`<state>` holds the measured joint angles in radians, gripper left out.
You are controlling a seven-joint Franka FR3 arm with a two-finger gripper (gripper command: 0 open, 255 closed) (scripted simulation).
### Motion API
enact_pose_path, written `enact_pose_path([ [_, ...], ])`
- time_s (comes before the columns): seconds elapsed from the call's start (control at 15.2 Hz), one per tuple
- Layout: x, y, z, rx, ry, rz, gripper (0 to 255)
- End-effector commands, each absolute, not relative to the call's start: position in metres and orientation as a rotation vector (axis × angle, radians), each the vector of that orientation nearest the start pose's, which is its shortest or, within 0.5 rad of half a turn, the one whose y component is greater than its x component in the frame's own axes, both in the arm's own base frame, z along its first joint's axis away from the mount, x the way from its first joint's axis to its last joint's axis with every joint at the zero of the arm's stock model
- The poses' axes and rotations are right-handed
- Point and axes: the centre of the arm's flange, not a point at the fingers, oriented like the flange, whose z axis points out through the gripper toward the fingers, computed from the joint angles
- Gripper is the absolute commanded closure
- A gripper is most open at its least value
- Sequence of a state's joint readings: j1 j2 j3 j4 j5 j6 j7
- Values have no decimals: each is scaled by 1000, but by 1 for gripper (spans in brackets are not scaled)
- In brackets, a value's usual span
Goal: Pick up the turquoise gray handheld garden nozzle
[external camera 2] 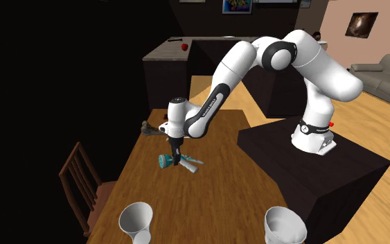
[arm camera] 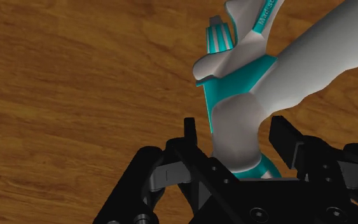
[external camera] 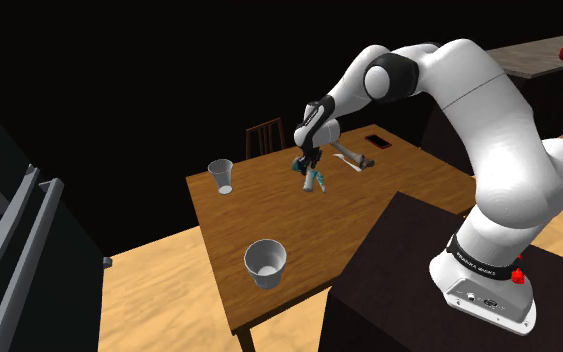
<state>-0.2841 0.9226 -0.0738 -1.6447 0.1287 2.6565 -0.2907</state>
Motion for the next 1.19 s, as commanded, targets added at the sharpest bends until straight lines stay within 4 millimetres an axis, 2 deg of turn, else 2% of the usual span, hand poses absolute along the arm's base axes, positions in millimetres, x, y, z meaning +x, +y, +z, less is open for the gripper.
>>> enact_pose_path([
  [0.0, 635, -236, 83, -3152, 231, -145, 255],
  [0.53, 635, -235, 82, -3152, 231, -145, 255],
  [1.12, 635, -235, 129, -3152, 231, -145, 255],
])
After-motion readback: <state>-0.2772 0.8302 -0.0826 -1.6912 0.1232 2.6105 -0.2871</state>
